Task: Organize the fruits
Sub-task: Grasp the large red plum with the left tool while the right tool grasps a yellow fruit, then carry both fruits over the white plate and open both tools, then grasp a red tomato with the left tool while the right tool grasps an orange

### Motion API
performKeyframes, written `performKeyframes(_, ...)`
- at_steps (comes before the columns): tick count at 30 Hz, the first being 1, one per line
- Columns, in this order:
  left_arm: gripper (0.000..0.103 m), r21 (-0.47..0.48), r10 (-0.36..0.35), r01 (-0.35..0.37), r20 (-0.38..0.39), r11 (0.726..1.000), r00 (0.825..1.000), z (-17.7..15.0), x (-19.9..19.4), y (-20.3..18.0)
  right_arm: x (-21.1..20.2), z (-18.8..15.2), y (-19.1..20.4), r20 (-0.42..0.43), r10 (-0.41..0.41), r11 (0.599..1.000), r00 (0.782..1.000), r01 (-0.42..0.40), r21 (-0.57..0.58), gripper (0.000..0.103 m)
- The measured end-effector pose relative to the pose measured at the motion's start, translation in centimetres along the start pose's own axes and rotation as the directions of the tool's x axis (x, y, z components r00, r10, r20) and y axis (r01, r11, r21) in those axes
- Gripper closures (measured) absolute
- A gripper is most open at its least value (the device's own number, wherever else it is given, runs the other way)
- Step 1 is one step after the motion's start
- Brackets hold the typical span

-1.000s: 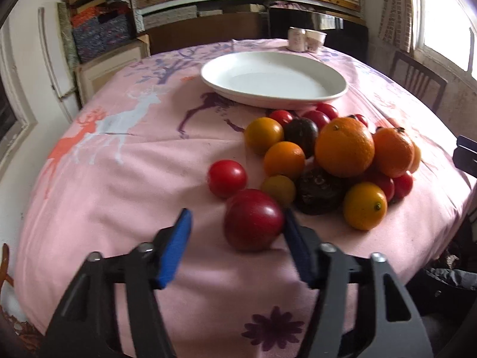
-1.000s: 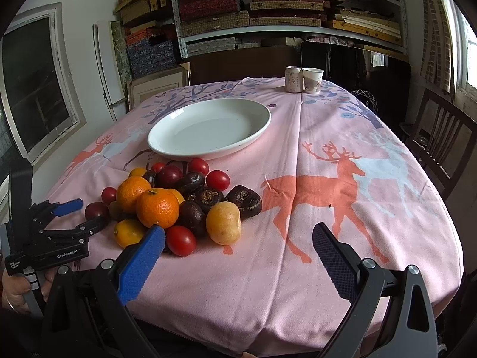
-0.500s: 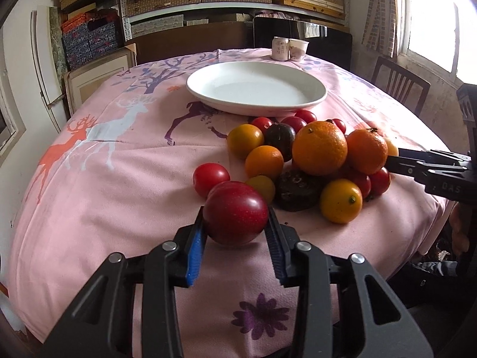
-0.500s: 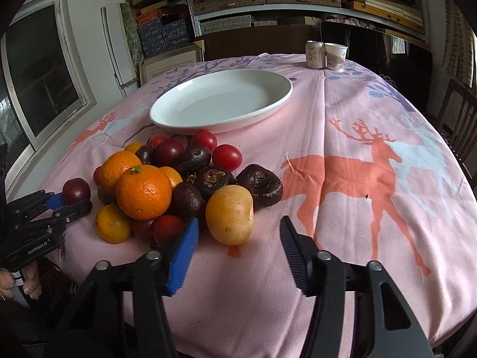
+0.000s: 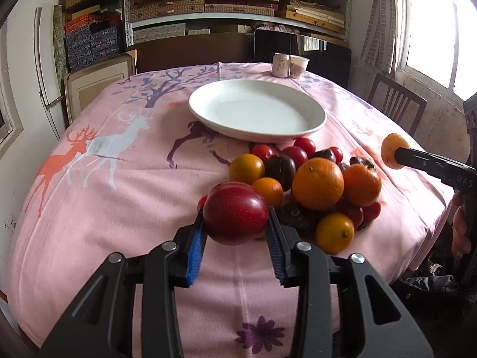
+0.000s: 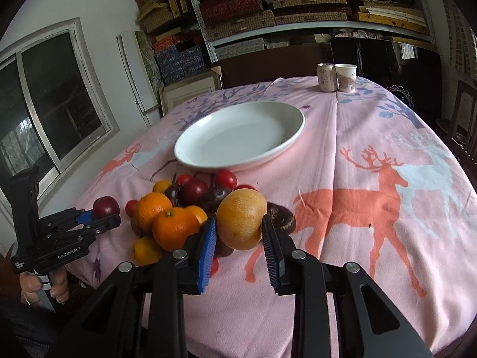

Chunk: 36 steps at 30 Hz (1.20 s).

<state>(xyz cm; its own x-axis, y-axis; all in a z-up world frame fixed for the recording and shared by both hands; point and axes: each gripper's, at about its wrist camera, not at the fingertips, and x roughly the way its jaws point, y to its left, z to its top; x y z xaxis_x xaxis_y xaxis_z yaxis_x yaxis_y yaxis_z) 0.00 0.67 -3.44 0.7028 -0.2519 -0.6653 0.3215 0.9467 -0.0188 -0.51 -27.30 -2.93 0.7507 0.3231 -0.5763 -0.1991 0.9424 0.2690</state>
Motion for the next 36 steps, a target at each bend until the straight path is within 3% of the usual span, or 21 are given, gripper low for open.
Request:
performKeyframes(8, 0.066, 0.024, -0.049, 0.049, 0.003, 0.999, 0.999, 7.0, 4.0, -1.5, 5.0, 6.3, -0.7, -0.036, 0.11, 0.992, 0.993, -0.108, 0.061, 0.072)
performKeyframes(14, 0.066, 0.023, -0.077, 0.078, -0.069, 0.997, 0.995, 11.5, 9.7, -2.3, 10.4, 8.7, -0.8, -0.097, 0.088, 0.995, 0.991, -0.082, 0.064, 0.072)
performKeyframes(17, 0.062, 0.014, -0.072, 0.074, -0.111, 0.997, 0.991, 12.6, 12.0, -2.3, 11.2, 9.3, -0.8, -0.086, 0.081, 0.995, 0.993, -0.076, 0.058, 0.065)
performKeyframes(18, 0.054, 0.0, -0.069, 0.069, -0.117, 0.998, 0.991, 12.8, 12.3, -2.0, 11.0, 9.4, -0.8, -0.075, 0.078, 0.995, 0.994, -0.073, 0.061, 0.057)
performKeyframes(19, 0.05, -0.012, -0.073, 0.072, -0.108, 0.997, 0.991, 12.9, 12.2, -1.7, 10.6, 9.4, -0.7, -0.06, 0.074, 0.996, 0.995, -0.07, 0.057, 0.055)
performKeyframes(23, 0.046, 0.015, -0.051, 0.052, -0.056, 0.999, 0.997, 11.7, 9.6, -1.3, 8.5, 8.2, -0.3, -0.039, 0.037, 0.999, 0.999, -0.037, 0.006, 0.055)
performKeyframes(26, 0.033, 0.027, -0.041, 0.042, -0.027, 0.999, 0.999, 9.3, 6.6, -0.6, 6.6, 6.4, -0.5, -0.037, 0.029, 1.0, 0.999, -0.029, 0.001, 0.055)
performKeyframes(32, 0.033, 0.079, 0.043, -0.04, -0.039, 0.996, 0.998, 3.8, 2.9, 1.3, 3.4, 2.0, -1.1, -0.052, 0.025, 0.999, 0.998, -0.024, 0.021, 0.055)
performKeyframes(36, 0.036, 0.107, 0.079, -0.07, -0.085, 0.992, 0.993, 0.8, 2.5, 2.3, 2.3, 0.2, -1.1, -0.065, 0.03, 0.999, 0.997, -0.028, 0.032, 0.055)
